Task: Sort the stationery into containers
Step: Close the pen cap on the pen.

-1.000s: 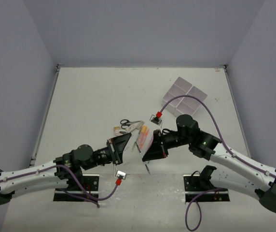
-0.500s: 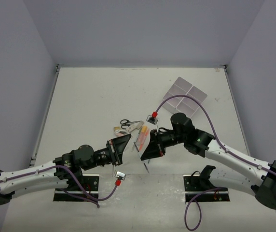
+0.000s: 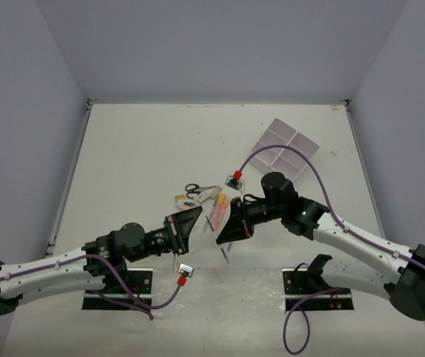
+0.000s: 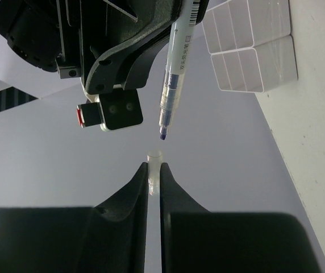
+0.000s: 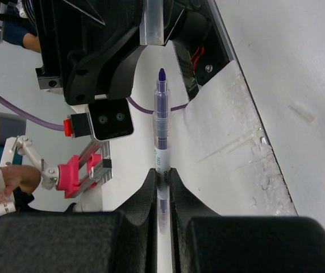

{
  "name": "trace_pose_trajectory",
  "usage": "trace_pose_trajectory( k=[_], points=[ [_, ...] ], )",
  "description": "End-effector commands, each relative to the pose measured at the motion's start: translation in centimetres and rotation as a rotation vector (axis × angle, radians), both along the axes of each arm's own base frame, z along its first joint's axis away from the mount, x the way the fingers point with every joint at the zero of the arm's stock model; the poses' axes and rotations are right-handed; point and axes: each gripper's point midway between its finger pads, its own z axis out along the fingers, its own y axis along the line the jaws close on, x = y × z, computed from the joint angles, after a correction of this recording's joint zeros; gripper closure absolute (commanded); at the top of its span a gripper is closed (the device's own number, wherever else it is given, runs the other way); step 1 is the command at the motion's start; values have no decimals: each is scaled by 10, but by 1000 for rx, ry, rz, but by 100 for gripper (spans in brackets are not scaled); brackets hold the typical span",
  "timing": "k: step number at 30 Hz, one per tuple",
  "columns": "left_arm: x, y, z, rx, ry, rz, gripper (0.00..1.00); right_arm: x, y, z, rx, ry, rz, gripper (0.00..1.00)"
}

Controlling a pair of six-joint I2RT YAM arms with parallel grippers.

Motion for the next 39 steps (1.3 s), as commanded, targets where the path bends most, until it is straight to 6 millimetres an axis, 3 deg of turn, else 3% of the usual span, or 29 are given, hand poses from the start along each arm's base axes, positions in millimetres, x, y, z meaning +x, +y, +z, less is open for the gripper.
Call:
trace_pose_trajectory(
  k=[1, 39],
  points=[
    [0, 0, 11, 1, -42, -2, 100, 10, 4, 17, 29, -57, -18, 100],
    [3, -2, 6, -1, -18, 15, 100, 14, 1, 26, 27, -116, -25, 100]
  ],
)
